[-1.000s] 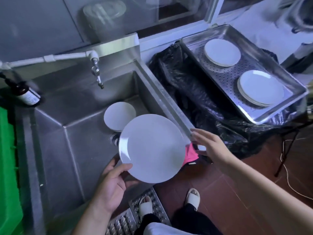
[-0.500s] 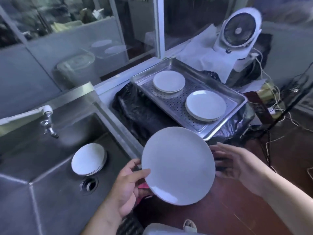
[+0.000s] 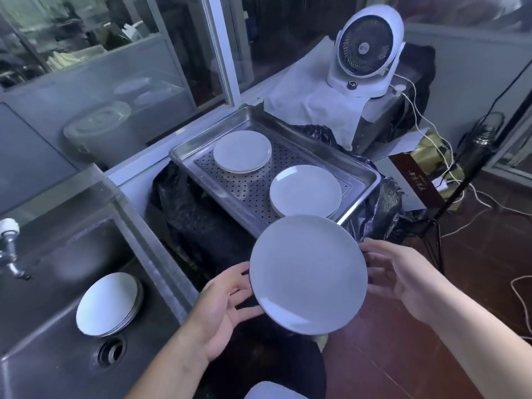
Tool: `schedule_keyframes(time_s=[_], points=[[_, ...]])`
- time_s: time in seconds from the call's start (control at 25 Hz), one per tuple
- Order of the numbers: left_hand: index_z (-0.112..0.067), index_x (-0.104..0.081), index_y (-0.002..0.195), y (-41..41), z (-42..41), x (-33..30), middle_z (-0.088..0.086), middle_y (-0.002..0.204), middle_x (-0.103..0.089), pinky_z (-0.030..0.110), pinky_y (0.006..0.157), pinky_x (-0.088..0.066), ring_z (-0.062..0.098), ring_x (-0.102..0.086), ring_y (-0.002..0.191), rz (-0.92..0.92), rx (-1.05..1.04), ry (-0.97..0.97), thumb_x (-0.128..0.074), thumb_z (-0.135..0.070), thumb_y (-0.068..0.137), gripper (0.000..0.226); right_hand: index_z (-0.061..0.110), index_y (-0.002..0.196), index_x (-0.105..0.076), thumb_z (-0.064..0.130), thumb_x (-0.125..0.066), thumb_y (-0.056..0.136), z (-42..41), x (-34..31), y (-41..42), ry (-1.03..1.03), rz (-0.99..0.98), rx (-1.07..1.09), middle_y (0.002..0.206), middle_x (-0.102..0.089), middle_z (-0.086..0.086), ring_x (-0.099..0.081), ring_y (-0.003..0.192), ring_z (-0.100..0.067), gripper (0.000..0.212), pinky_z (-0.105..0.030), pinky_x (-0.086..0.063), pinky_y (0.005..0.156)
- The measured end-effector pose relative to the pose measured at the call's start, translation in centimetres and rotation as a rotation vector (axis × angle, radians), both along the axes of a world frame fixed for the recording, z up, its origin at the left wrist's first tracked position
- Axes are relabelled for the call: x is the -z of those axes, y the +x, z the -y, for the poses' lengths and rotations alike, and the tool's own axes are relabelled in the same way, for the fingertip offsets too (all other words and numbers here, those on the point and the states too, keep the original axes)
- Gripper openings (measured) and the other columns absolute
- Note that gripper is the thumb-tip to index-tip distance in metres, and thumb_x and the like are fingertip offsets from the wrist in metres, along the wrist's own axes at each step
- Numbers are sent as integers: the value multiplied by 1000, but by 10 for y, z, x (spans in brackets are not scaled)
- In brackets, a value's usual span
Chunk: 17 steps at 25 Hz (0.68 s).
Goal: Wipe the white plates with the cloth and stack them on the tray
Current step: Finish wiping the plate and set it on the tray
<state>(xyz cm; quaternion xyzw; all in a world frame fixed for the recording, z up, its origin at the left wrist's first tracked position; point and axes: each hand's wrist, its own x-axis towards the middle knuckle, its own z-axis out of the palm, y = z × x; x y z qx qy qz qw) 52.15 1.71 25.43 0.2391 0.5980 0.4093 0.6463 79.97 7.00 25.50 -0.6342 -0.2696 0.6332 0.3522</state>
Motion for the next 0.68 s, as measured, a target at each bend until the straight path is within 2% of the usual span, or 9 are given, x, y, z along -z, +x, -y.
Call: schedule_keyframes(time_s=[0.08, 0.16, 0.24, 0.36, 0.48, 0.6, 0.68], points=[[-11, -74, 115, 11, -32, 0, 3, 116, -76, 57, 96, -55, 21, -66, 116, -14, -23, 23, -43, 2, 92, 41, 14, 98, -76, 29, -66, 92, -40, 0, 6, 17, 37, -17, 98, -74, -4, -69, 93, -26, 19, -50, -56, 88], [-12, -80, 103, 22, -68, 4, 3, 114, -76, 58, 98, -53, 21, -63, 118, -6, -38, 26, -42, 2, 90, 42, 17, 93, -75, 29, -65, 93, -85, 0, 9, 34, 80, -42, 83, -73, 3, -66, 81, -21, 17, -46, -54, 83], [-4, -78, 97, 33, -104, 10, 2, 113, -77, 58, 101, -51, 22, -61, 121, 2, -54, 22, -44, 0, 89, 35, 15, 101, -73, 32, -64, 93, -133, 3, 12, 33, 117, -91, 87, -72, 0, -63, 77, -20, 20, -41, -51, 75], [2, -73, 98, 50, -161, 21, -3, 107, -78, 51, 105, -48, 19, -61, 119, -12, -125, -4, -48, -2, 90, 26, 13, 110, -69, 33, -65, 93, -213, 16, 12, 5, 162, -140, 99, -71, -4, -63, 79, -20, 26, -33, -47, 64], [-5, -77, 100, 62, -208, 39, -3, 107, -77, 47, 108, -46, 15, -62, 115, -33, -190, -61, -48, -4, 92, 30, 13, 113, -69, 34, -65, 91, -279, 36, 4, -32, 190, -196, 103, -72, -4, -66, 89, -22, 30, -34, -50, 70], [0, -71, 110, 67, -232, 57, 6, 111, -74, 41, 110, -46, 8, -66, 105, -88, -200, -119, -48, -4, 91, 31, 9, 110, -69, 32, -67, 90, -314, 62, -3, -63, 226, -245, 94, -72, -6, -65, 79, -24, 31, -34, -48, 73], [-3, -72, 111, 70, -242, 62, 1, 109, -76, 33, 107, -46, 8, -66, 106, -115, -201, -141, -46, -1, 90, 33, 6, 113, -67, 33, -69, 87, -325, 74, -6, -81, 247, -269, 101, -72, -11, -65, 86, -27, 37, -39, -50, 82]])
